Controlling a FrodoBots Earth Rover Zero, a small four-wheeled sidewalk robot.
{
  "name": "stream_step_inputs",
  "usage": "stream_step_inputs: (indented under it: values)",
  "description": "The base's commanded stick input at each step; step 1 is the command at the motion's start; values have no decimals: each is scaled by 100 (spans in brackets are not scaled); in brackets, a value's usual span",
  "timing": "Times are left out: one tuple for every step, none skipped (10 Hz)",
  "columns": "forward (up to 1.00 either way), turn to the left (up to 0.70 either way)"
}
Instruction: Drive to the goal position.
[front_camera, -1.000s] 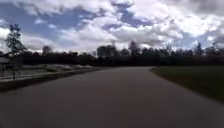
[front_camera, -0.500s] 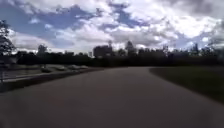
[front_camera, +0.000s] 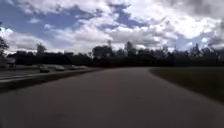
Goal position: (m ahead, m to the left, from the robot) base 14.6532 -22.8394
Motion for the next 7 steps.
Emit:
stream_step_inputs:
  values:
    - [100,-1]
    - [100,-1]
    - [100,-2]
    - [100,-3]
    - [100,-4]
    - [100,-4]
    - [100,-5]
